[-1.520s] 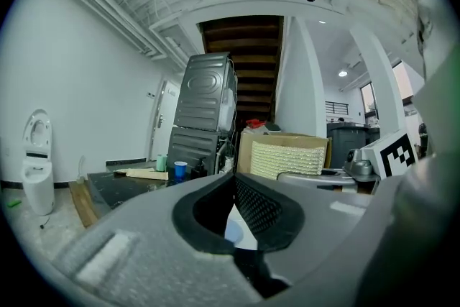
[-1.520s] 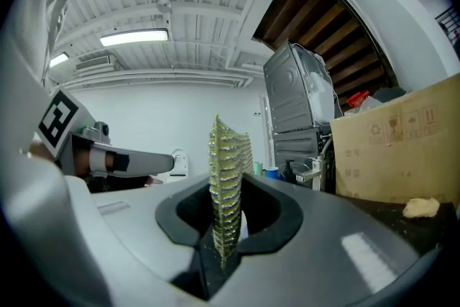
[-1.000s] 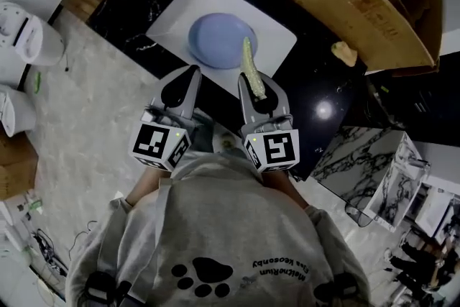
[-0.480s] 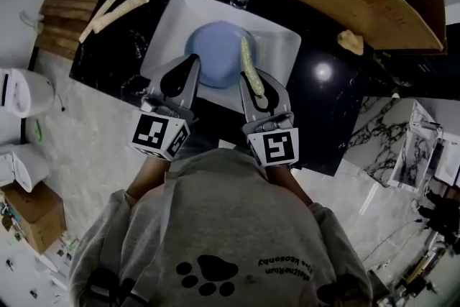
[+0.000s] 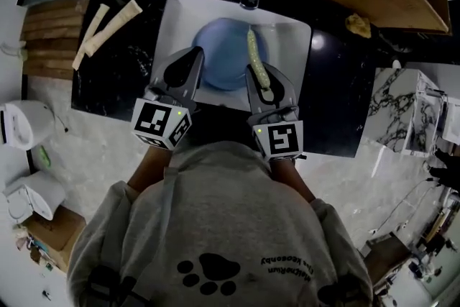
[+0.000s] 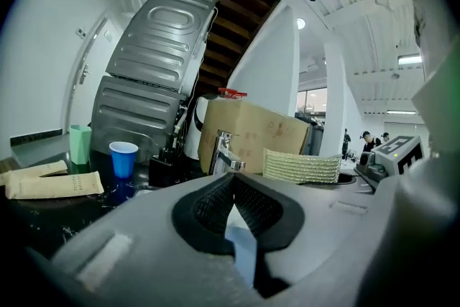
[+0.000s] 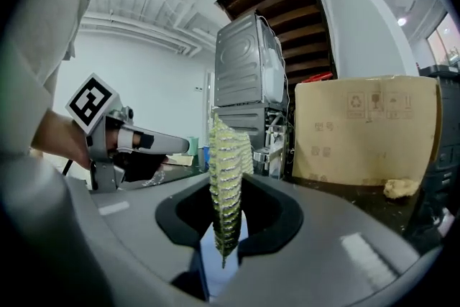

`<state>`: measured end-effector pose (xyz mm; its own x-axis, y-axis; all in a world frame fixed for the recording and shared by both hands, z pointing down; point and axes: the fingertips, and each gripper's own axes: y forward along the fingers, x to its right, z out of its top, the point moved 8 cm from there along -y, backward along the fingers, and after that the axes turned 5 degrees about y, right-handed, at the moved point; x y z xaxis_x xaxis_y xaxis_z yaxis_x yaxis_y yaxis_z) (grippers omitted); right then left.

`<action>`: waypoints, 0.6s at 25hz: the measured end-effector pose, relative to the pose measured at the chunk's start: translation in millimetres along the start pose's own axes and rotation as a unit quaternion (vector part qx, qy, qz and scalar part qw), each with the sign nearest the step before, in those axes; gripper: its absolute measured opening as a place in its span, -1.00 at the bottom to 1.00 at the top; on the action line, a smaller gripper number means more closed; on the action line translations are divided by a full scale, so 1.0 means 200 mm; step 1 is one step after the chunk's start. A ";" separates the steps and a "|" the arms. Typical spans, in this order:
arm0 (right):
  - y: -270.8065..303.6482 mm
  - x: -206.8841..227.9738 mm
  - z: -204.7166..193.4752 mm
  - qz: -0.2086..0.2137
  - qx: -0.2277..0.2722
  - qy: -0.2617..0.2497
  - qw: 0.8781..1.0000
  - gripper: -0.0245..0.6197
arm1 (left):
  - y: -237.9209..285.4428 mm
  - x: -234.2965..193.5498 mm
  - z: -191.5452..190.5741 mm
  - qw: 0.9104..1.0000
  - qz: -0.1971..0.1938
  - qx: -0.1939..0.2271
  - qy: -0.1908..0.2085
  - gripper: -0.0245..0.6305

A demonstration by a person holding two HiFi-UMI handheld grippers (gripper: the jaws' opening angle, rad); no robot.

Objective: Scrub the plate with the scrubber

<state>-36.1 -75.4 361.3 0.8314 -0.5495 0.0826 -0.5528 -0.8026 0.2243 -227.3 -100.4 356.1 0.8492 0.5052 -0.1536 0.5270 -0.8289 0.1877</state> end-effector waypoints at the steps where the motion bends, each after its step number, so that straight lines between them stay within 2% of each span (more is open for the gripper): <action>1: 0.01 0.00 -0.01 -0.006 -0.004 -0.003 1.000 -0.70 | 0.01 -0.02 -0.01 1.000 -0.004 -0.004 -0.003 -0.91; 7: 0.10 0.00 -0.03 -0.015 -0.027 -0.021 0.999 -0.70 | 0.05 -0.14 -0.07 0.999 -0.019 -0.019 -0.025 -0.91; 15: 0.17 0.03 -0.06 -0.017 -0.064 -0.025 0.998 -0.70 | 0.15 -0.20 -0.21 0.996 -0.032 -0.065 -0.045 -0.92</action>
<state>-48.9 -103.6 381.6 0.8435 -0.5365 0.0254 -0.5106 -0.7864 0.3476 -245.1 -135.1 407.7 0.8099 0.5280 -0.2555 0.5854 -0.7544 0.2968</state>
